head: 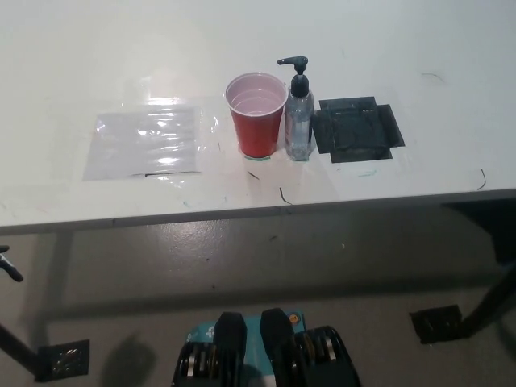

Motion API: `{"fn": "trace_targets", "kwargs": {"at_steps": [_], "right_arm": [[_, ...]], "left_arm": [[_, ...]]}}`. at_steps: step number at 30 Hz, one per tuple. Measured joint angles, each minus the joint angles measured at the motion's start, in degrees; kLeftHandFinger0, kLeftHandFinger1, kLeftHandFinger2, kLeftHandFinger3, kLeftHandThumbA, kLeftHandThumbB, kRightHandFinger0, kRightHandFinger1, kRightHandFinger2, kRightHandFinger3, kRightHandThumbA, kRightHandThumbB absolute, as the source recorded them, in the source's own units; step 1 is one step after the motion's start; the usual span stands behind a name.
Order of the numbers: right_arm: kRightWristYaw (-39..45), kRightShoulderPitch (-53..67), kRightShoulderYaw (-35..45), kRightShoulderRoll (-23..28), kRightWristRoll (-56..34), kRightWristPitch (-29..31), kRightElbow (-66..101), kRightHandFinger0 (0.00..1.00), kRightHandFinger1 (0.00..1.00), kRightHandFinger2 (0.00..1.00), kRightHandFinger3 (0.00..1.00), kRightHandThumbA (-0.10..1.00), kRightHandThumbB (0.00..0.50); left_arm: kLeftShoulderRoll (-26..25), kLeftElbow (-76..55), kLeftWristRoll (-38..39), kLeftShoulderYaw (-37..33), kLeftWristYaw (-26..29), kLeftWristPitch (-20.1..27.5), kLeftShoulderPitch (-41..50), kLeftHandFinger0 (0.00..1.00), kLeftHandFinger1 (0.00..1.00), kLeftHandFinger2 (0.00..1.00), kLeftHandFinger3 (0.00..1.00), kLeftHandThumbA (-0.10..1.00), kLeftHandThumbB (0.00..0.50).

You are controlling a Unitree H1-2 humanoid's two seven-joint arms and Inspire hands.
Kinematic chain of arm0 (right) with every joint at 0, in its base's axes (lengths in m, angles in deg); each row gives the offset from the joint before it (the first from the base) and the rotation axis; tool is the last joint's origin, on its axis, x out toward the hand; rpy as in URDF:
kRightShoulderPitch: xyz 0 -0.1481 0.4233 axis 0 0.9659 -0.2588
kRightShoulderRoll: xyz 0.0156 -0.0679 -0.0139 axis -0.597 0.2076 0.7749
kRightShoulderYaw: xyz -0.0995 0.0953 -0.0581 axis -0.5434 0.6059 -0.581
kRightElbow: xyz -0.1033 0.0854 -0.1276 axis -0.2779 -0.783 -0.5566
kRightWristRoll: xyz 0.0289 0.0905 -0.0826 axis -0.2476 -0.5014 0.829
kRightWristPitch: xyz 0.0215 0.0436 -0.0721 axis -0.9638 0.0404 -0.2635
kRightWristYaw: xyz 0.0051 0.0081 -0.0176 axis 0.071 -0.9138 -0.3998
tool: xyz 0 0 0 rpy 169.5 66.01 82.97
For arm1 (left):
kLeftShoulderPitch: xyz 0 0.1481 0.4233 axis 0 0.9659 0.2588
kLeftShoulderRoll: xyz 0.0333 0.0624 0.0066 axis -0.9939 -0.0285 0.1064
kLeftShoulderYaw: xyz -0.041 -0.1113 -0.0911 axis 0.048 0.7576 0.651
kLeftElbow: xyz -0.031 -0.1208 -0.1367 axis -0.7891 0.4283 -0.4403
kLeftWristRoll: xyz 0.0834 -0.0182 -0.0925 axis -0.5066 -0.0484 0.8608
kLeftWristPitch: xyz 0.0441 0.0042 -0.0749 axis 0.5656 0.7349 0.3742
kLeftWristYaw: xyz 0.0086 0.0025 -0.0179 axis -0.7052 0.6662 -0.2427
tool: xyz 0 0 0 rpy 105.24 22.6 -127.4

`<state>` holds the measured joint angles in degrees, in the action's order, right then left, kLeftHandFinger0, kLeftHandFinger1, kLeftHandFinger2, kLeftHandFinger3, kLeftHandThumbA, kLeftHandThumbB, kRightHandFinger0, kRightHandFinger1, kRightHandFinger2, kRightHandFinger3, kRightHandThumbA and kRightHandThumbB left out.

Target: The robot uses its right hand to press the hand soap kept in the middle of the table to get liquid hand soap out

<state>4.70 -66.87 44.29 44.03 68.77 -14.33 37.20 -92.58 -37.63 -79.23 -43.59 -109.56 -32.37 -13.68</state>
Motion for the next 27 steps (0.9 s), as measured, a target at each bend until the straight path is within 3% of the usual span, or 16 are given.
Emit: {"fn": "trace_targets", "kwargs": {"at_steps": [1, 4, 5, 7, 8, 9, 10, 11, 13, 15, 17, 18, 19, 24, 27], "right_arm": [[0.0, 0.0, -0.15, 0.31, 0.33, -0.25, 0.95, 0.99, 1.0, 1.0, 1.0, 1.0, 0.278], [0.17, -0.8, -1.79, 2.76, 2.2, -1.22, 4.86, 1.0, 1.0, 1.0, 1.0, 1.0, 0.26], [0.45, -1.38, -2.72, 3.98, 2.87, -1.71, 6.3, 1.0, 1.0, 1.0, 1.0, 1.0, 0.318], [1.41, -3.72, -5.21, 7.29, 4.68, -3.7, 10.1, 1.0, 1.0, 1.0, 1.0, 1.0, 0.312], [2.04, -5.3, -6.51, 9.1, 5.39, -4.46, 11.67, 1.0, 1.0, 1.0, 1.0, 1.0, 0.36], [2.86, -7.48, -8.05, 11.05, 6.15, -5.43, 13.22, 1.0, 1.0, 1.0, 1.0, 1.0, 0.362], [3.67, -9.83, -9.55, 12.81, 6.82, -6.58, 14.49, 1.0, 1.0, 1.0, 1.0, 1.0, 0.32], [4.62, -12.11, -11.12, 14.22, 7.39, -7.68, 15.69, 1.0, 1.0, 1.0, 1.0, 1.0, 0.352], [6.27, -16.82, -14.21, 16.08, 8.45, -9.71, 17.37, 1.0, 1.0, 1.0, 1.0, 1.0, 0.347], [7.78, -21.27, -17.09, 16.67, 9.0, -11.58, 17.97, 1.0, 1.0, 1.0, 1.0, 1.0, 0.287], [9.52, -25.13, -20.03, 16.73, 9.43, -12.77, 17.48, 1.0, 1.0, 1.0, 1.0, 1.0, 0.306], [10.23, -26.67, -21.45, 16.68, 9.59, -12.92, 16.73, 1.0, 1.0, 1.0, 1.0, 1.0, 0.393], [10.82, -27.88, -22.94, 16.61, 9.76, -12.9, 15.53, 1.0, 1.0, 1.0, 1.0, 1.0, 0.423], [13.29, -33.14, -29.02, 15.76, 11.81, -12.33, 8.34, 1.0, 1.0, 1.0, 1.0, 1.0, 0.373], [14.1, -35.28, -31.39, 14.68, 13.08, -11.42, 5.64, 1.0, 1.0, 1.0, 1.0, 1.0, 0.395]], "left_arm": [[0.0, 0.0, -0.16, 0.02, -0.25, -0.01, -0.04, 1.0, 1.0, 0.97, 0.82, 1.0, 0.112], [0.03, -0.03, -0.72, 0.35, -1.17, -0.06, -0.12, 1.0, 1.0, 1.0, 0.86, 1.0, 0.124], [0.05, -0.03, -0.89, 0.55, -1.47, -0.08, -0.12, 1.0, 1.0, 0.99, 0.84, 1.0, 0.125], [0.08, -0.03, -1.21, 0.84, -1.89, -0.1, -0.15, 1.0, 1.0, 1.0, 0.84, 1.0, 0.119], [0.09, -0.04, -1.37, 0.89, -2.12, -0.1, -0.18, 1.0, 1.0, 1.0, 0.85, 1.0, 0.126], [0.12, -0.04, -1.49, 0.91, -2.27, -0.1, -0.2, 1.0, 1.0, 1.0, 0.85, 1.0, 0.125], [0.16, -0.04, -1.65, 0.94, -2.45, -0.1, -0.21, 1.0, 1.0, 0.99, 0.83, 1.0, 0.117], [0.25, -0.08, -1.78, 1.01, -2.64, -0.1, -0.2, 1.0, 1.0, 0.98, 0.82, 1.0, 0.12], [0.44, -0.12, -2.02, 1.17, -3.13, -0.11, -0.2, 1.0, 1.0, 0.97, 0.83, 1.0, 0.119], [0.64, -0.14, -2.27, 1.23, -3.39, -0.11, -0.23, 1.0, 1.0, 0.98, 0.81, 1.0, 0.14], [0.77, -0.21, -2.6, 1.32, -3.68, -0.13, -0.27, 1.0, 1.0, 0.99, 0.8, 1.0, 0.144], [0.82, -0.23, -2.78, 1.4, -3.84, -0.13, -0.28, 1.0, 1.0, 0.98, 0.78, 1.0, 0.142], [0.87, -0.23, -2.94, 1.52, -3.99, -0.13, -0.28, 1.0, 1.0, 0.97, 0.77, 1.0, 0.131], [1.01, -0.32, -3.86, 1.9, -4.74, -0.15, -0.38, 1.0, 1.0, 0.99, 0.81, 1.0, 0.134], [1.15, -0.32, -4.41, 2.2, -5.43, -0.15, -0.46, 1.0, 1.0, 1.0, 0.82, 1.0, 0.139]]}}
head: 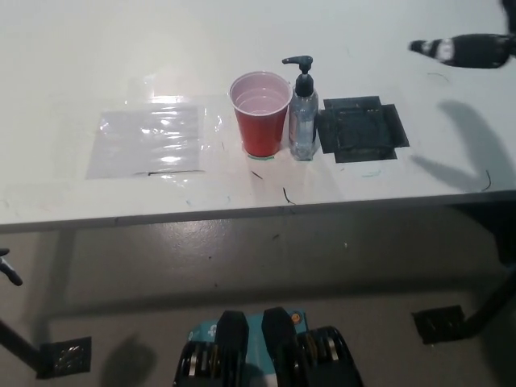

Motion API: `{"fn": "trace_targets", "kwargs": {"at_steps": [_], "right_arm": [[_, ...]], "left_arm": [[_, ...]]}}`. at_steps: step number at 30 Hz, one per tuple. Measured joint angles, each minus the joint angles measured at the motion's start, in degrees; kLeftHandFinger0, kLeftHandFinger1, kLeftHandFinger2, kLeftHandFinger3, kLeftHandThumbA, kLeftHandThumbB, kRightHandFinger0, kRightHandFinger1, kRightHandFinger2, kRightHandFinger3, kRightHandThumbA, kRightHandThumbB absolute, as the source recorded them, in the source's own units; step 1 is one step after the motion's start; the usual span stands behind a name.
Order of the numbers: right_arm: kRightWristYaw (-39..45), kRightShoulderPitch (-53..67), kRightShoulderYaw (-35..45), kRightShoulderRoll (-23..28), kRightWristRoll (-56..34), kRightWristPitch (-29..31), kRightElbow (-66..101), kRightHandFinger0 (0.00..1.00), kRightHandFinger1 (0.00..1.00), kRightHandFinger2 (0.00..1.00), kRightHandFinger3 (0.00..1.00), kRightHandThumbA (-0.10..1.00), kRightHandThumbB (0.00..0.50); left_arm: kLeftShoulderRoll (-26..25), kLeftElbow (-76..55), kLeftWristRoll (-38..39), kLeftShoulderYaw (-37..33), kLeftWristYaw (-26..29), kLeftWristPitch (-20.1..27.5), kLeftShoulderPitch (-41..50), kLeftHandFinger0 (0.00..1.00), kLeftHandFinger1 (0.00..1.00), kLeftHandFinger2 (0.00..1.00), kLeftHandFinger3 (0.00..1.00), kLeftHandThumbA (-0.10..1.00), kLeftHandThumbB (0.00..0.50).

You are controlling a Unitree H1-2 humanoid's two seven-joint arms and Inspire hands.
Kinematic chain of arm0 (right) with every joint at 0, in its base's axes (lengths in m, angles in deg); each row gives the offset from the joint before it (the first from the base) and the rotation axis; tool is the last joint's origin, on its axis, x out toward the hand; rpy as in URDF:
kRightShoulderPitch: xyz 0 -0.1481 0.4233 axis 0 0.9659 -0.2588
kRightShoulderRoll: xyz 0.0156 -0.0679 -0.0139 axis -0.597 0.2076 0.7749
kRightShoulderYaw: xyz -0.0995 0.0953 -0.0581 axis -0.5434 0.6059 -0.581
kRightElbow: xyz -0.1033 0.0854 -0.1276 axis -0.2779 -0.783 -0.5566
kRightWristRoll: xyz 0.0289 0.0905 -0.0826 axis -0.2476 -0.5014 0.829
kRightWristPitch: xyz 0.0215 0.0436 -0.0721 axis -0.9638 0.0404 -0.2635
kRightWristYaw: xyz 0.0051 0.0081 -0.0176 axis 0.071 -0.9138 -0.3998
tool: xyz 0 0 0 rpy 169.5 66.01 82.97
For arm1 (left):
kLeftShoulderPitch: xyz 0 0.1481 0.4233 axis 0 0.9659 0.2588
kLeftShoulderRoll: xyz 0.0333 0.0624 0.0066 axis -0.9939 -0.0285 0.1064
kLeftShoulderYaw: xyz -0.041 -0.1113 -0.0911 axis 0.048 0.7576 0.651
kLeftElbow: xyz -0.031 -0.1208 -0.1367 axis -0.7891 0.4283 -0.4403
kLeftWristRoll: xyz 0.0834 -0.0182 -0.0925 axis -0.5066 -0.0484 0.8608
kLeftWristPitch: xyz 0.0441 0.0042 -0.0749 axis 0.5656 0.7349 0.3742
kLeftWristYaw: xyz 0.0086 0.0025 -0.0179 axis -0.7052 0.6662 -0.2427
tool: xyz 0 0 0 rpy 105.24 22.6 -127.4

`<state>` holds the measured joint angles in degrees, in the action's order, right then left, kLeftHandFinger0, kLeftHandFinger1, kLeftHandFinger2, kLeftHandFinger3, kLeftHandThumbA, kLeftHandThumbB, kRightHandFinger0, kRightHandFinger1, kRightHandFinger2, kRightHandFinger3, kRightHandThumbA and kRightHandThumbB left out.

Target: The robot uses its right hand to press the hand soap kept in the middle of the table to get liquid hand soap out

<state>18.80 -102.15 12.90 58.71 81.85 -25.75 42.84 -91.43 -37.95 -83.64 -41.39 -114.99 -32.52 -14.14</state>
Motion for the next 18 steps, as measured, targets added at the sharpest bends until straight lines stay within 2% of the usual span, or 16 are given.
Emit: {"fn": "trace_targets", "kwargs": {"at_steps": [1, 2, 6, 7, 9, 13, 14, 18], "right_arm": [[0.21, -0.77, -0.67, -0.51, 0.31, 0.47, -1.12, 1.0, 1.0, 1.0, 1.0, 1.0, 0.403], [0.38, -1.24, -1.12, -0.83, 0.5, 0.7, -1.83, 1.0, 1.0, 1.0, 1.0, 1.0, 0.451], [1.18, -3.78, -3.34, -2.5, 1.79, 2.52, -6.68, 1.0, 1.0, 1.0, 1.0, 1.0, 0.5], [1.29, -4.14, -3.88, -2.8, 2.1, 2.92, -7.69, 1.0, 1.0, 1.0, 1.0, 1.0, 0.5], [1.58, -5.0, -5.0, -3.56, 2.73, 3.68, -10.08, 1.0, 1.0, 1.0, 1.0, 1.0, 0.5], [1.75, -6.19, -6.57, -5.29, 3.95, 5.73, -14.64, 1.0, 1.0, 1.0, 1.0, 1.0, 0.5], [1.75, -6.52, -6.77, -5.91, 4.24, 6.36, -15.96, 1.0, 1.0, 1.0, 1.0, 1.0, 0.487], [1.7, -7.4, -7.86, -7.64, 5.5, 8.3, -20.59, 1.0, 1.0, 1.0, 1.0, 1.0, 0.473]], "left_arm": [[0.09, 0.0, -0.23, 0.27, -0.22, 0.0, -0.06, 1.0, 1.0, 1.0, 0.82, 1.0, 0.137], [0.16, -0.01, -0.41, 0.39, -0.4, 0.0, -0.18, 1.0, 1.0, 1.0, 0.84, 1.0, 0.139], [0.4, -0.02, -1.15, 1.06, -1.31, -0.01, -0.62, 1.0, 1.0, 1.0, 0.88, 1.0, 0.137], [0.49, -0.02, -1.26, 1.18, -1.42, 0.0, -0.66, 1.0, 1.0, 1.0, 0.88, 1.0, 0.148], [0.8, -0.02, -1.65, 1.55, -1.91, 0.0, -0.71, 1.0, 1.0, 1.0, 0.8, 1.0, 0.145], [0.92, -0.1, -2.31, 1.99, -2.77, -0.01, -0.72, 1.0, 1.0, 1.0, 0.77, 1.0, 0.146], [0.92, -0.1, -2.58, 2.02, -2.92, -0.01, -0.72, 1.0, 1.0, 1.0, 0.79, 1.0, 0.16], [0.92, -0.1, -3.21, 2.02, -3.63, -0.02, -1.07, 1.0, 1.0, 1.0, 0.83, 1.0, 0.143]]}}
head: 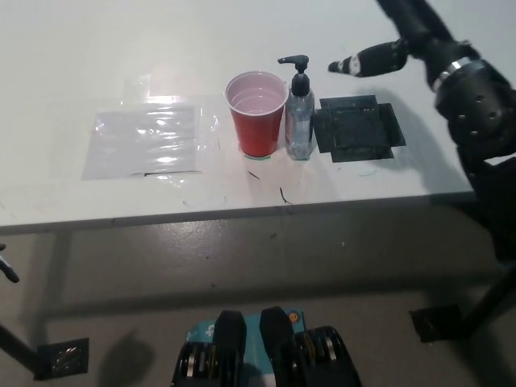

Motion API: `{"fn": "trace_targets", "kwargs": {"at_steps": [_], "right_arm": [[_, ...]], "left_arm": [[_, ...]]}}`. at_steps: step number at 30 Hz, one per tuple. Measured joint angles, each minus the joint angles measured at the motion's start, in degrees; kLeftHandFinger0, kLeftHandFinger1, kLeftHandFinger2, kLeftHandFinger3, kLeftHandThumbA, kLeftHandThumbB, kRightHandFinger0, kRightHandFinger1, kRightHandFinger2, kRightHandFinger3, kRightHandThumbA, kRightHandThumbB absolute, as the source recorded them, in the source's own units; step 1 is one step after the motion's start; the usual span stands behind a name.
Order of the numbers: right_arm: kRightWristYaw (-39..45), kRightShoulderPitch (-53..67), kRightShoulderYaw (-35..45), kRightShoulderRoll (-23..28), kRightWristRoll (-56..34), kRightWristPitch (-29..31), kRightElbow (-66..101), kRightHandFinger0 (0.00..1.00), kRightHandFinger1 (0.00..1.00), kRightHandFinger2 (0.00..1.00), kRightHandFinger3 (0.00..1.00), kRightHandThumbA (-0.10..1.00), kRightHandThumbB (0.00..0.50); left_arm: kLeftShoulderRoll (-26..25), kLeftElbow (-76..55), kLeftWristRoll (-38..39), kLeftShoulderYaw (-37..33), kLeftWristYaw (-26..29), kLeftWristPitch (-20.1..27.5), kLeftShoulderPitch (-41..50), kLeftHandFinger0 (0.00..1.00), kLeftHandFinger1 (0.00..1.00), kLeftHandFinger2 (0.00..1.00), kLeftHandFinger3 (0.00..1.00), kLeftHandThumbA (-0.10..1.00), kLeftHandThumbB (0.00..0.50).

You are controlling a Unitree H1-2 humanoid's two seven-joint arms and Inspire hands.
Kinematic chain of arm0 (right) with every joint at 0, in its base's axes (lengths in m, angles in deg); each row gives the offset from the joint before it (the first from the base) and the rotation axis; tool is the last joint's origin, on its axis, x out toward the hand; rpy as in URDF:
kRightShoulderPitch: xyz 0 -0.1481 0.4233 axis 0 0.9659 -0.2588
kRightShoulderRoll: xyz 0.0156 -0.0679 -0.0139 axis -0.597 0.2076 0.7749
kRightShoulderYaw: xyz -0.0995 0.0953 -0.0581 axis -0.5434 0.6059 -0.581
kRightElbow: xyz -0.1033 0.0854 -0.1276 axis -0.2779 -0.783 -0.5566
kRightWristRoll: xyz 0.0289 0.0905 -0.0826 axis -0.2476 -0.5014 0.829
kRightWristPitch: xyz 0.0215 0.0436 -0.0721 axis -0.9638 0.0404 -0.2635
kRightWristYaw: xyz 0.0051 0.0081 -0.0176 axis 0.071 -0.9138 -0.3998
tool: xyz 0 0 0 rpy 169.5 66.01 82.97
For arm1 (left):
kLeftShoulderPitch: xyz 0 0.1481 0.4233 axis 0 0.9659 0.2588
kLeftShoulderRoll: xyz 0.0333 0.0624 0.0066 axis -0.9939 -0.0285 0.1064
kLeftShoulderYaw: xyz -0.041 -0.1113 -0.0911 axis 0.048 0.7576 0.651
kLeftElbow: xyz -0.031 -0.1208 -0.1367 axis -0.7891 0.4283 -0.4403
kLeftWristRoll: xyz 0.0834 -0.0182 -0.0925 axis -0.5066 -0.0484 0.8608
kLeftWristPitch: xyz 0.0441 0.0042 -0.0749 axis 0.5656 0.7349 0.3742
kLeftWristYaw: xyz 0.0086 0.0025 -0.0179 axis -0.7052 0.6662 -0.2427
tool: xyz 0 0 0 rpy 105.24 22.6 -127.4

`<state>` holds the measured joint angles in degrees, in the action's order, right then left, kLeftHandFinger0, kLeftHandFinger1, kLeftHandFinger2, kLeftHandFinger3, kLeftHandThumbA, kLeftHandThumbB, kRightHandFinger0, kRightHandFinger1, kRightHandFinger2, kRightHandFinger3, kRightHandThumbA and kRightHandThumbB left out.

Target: The robot uses its right hand to press the hand soap kept in the middle of the table to get liquid hand soap out

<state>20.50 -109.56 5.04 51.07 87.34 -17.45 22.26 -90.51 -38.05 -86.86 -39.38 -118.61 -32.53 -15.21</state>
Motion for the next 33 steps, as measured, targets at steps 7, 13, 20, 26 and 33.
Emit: {"fn": "trace_targets", "kwargs": {"at_steps": [7, 13, 20, 26, 33], "right_arm": [[0.07, -0.38, -3.37, -2.02, 2.9, 2.52, -3.36, 1.0, 1.0, 1.0, 1.0, 1.0, 0.399], [0.14, -0.34, -6.29, -3.47, 5.41, 4.71, -5.92, 1.0, 1.0, 1.0, 1.0, 1.0, 0.413], [0.12, -0.24, -7.44, -4.23, 7.65, 7.28, -7.64, 1.0, 1.0, 1.0, 1.0, 1.0, 0.392], [0.93, -0.03, -9.82, -4.11, 9.94, 9.04, -7.75, 1.0, 1.0, 1.0, 1.0, 1.0, 0.363], [1.38, 0.0, -10.3, -3.32, 11.71, 11.23, -9.93, 1.0, 1.0, 1.0, 1.0, 1.0, 0.418]], "left_arm": [[0.11, 0.01, -1.36, 0.21, -1.66, 0.0, -0.87, 1.0, 1.0, 1.0, 0.8, 1.0, 0.153], [0.33, 0.0, -3.05, 0.63, -3.43, 0.0, -1.88, 1.0, 1.0, 1.0, 0.84, 1.0, 0.156], [0.41, -0.02, -4.4, 1.06, -4.96, 0.0, -2.4, 1.0, 1.0, 1.0, 0.84, 1.0, 0.166], [0.89, -0.04, -5.55, 2.18, -6.36, 0.0, -2.54, 1.0, 1.0, 1.0, 0.84, 1.0, 0.178], [1.3, -0.04, -6.82, 2.82, -7.98, 0.0, -3.21, 1.0, 1.0, 1.0, 0.83, 1.0, 0.186]]}}
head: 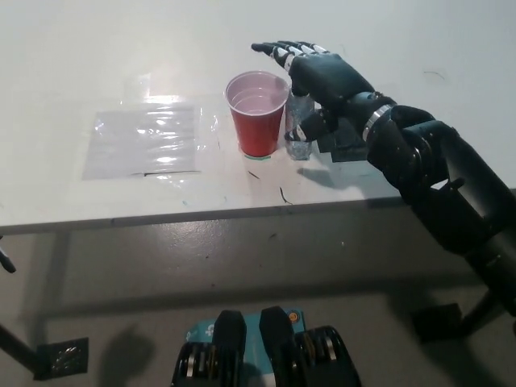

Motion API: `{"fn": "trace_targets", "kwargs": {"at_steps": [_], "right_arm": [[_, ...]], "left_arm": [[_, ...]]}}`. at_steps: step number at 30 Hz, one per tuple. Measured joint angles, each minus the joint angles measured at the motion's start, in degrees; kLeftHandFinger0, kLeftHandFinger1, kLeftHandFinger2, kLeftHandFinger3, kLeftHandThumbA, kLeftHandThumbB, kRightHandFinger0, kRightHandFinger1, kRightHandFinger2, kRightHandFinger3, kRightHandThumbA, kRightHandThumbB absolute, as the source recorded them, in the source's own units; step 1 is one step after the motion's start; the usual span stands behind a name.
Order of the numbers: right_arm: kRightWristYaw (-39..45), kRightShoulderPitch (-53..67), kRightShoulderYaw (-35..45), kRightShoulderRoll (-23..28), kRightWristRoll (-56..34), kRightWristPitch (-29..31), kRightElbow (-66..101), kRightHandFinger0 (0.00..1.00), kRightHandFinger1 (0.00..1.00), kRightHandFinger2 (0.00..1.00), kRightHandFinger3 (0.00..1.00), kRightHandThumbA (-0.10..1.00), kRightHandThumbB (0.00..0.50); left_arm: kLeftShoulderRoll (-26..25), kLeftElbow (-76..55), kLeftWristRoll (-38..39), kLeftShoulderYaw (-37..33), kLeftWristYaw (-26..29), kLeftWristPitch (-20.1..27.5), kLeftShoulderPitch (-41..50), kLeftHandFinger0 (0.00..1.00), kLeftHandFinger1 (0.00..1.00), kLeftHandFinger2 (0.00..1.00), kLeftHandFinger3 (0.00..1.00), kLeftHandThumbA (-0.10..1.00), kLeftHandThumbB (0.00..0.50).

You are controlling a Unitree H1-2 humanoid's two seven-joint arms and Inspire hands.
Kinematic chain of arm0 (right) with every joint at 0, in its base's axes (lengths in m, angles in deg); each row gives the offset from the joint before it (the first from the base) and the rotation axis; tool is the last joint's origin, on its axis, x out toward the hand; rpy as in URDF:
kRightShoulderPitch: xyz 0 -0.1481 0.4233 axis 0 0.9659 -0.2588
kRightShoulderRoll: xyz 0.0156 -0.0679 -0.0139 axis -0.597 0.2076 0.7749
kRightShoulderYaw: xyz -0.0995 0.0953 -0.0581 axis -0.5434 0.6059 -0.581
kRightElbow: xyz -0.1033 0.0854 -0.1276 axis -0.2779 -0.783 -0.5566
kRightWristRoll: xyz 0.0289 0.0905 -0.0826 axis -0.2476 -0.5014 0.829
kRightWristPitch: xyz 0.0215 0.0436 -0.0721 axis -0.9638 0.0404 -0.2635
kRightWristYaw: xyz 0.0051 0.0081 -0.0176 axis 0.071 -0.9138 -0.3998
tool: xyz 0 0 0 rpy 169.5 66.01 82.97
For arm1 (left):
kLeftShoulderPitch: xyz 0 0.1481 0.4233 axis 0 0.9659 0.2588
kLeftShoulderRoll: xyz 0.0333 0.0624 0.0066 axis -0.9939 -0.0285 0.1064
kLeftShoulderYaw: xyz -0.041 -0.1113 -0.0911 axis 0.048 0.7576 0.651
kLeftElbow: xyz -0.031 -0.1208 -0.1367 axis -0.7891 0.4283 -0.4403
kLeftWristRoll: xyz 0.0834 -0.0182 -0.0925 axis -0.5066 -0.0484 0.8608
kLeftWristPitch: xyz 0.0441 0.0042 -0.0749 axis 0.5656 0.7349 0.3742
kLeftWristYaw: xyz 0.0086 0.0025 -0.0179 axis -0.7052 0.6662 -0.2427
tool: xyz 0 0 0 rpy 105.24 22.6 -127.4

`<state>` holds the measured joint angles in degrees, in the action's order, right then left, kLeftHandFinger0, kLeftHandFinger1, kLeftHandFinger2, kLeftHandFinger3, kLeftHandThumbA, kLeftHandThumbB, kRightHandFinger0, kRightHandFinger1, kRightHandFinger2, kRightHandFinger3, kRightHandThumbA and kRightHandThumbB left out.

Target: The robot uses its right hand to press the hand soap kept in the middle of the table to get liquid hand soap out

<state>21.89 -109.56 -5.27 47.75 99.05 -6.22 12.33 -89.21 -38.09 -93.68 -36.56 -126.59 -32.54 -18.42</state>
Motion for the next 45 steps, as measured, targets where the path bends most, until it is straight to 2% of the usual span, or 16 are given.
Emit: {"fn": "trace_targets", "kwargs": {"at_steps": [6, 9, 12, 15, 16, 22, 27, 29, 30, 33, 35, 36, 39, 41, 44, 45], "right_arm": [[-0.09, 0.82, 0.04, 0.56, 1.59, 1.16, -0.74, 1.0, 1.0, 1.0, 1.0, 1.0, 0.401], [-0.18, 0.97, 0.05, 0.67, 2.13, 2.15, -0.91, 1.0, 1.0, 1.0, 1.0, 1.0, 0.41], [-0.69, 1.23, 0.19, 0.66, 2.7, 3.38, -2.13, 1.0, 1.0, 1.0, 1.0, 1.0, 0.384], [-1.14, 1.64, 0.49, 0.6, 2.99, 3.91, -2.44, 1.0, 1.0, 1.0, 1.0, 1.0, 0.381], [-1.39, 1.77, 0.58, 0.5, 3.07, 4.11, -2.49, 1.0, 1.0, 1.0, 1.0, 1.0, 0.343], [-3.48, 2.48, 0.4, -0.91, 3.79, 6.07, -3.94, 1.0, 1.0, 1.0, 1.0, 1.0, 0.35], [-4.54, 2.4, -0.78, -1.34, 5.35, 7.84, -4.89, 1.0, 1.0, 1.0, 1.0, 1.0, 0.4], [-4.89, 2.42, -1.22, -1.42, 5.92, 8.14, -4.88, 1.0, 1.0, 1.0, 1.0, 1.0, 0.402], [-5.04, 2.44, -1.36, -1.47, 6.16, 8.21, -4.89, 1.0, 1.0, 1.0, 1.0, 1.0, 0.418], [-5.57, 2.62, -1.8, -1.52, 7.16, 8.25, -5.11, 1.0, 1.0, 1.0, 1.0, 1.0, 0.447], [-5.99, 2.67, -2.3, -1.5, 7.93, 8.22, -5.42, 1.0, 1.0, 1.0, 1.0, 1.0, 0.447], [-6.17, 2.67, -2.51, -1.5, 8.27, 8.18, -5.44, 1.0, 1.0, 1.0, 1.0, 1.0, 0.423], [-6.8, 2.69, -3.14, -1.29, 9.31, 8.16, -5.44, 1.0, 1.0, 1.0, 1.0, 1.0, 0.394], [-7.37, 2.7, -3.5, -0.98, 10.17, 8.18, -5.55, 1.0, 1.0, 1.0, 1.0, 1.0, 0.416], [-7.95, 2.72, -3.85, -0.44, 11.22, 8.13, -5.57, 1.0, 1.0, 1.0, 1.0, 1.0, 0.402], [-7.97, 2.73, -3.86, -0.23, 11.61, 8.11, -5.52, 1.0, 1.0, 1.0, 1.0, 1.0, 0.416]], "left_arm": [[0.35, -0.01, -1.15, 0.12, -0.94, 0.0, -1.13, 1.0, 1.0, 1.0, 0.84, 1.0, 0.182], [0.69, -0.01, -1.76, 0.25, -1.51, 0.0, -1.35, 1.0, 1.0, 1.0, 0.84, 1.0, 0.189], [0.76, 0.0, -2.25, 0.34, -2.0, 0.0, -1.58, 1.0, 1.0, 1.0, 0.83, 1.0, 0.186], [0.76, 0.01, -2.8, 0.34, -2.07, 0.0, -2.2, 1.0, 1.0, 1.0, 0.82, 1.0, 0.177], [0.76, 0.01, -2.97, 0.34, -2.08, 0.0, -2.49, 1.0, 1.0, 1.0, 0.83, 1.0, 0.157], [0.76, 0.03, -3.16, 0.3, -2.61, 0.0, -3.66, 1.0, 1.0, 1.0, 0.83, 1.0, 0.164], [0.75, 0.11, -3.33, 0.28, -3.05, 0.0, -4.87, 1.0, 1.0, 1.0, 0.86, 1.0, 0.151], [0.74, 0.13, -3.53, 0.27, -3.21, 0.0, -5.45, 1.0, 1.0, 1.0, 0.86, 1.0, 0.149], [0.74, 0.16, -3.63, 0.25, -3.34, 0.0, -5.69, 1.0, 1.0, 1.0, 0.87, 1.0, 0.164], [0.74, 0.13, -4.22, 0.27, -3.98, 0.0, -6.36, 1.0, 1.0, 1.0, 0.85, 1.0, 0.144], [0.74, 0.13, -4.31, 0.23, -4.13, 0.0, -6.64, 1.0, 1.0, 1.0, 0.84, 1.0, 0.145], [0.74, 0.14, -4.32, 0.19, -4.14, 0.0, -6.77, 1.0, 1.0, 1.0, 0.85, 1.0, 0.153], [0.74, 0.13, -4.4, 0.2, -4.16, 0.0, -7.05, 1.0, 1.0, 1.0, 0.87, 1.0, 0.154], [0.74, 0.14, -4.44, 0.29, -4.17, 0.0, -7.25, 1.0, 1.0, 1.0, 0.84, 1.0, 0.151], [0.75, 0.14, -4.49, 0.63, -4.18, 0.0, -7.36, 1.0, 1.0, 1.0, 0.84, 1.0, 0.152], [0.74, 0.14, -4.51, 0.66, -4.19, 0.0, -7.37, 1.0, 1.0, 1.0, 0.83, 1.0, 0.151]]}}
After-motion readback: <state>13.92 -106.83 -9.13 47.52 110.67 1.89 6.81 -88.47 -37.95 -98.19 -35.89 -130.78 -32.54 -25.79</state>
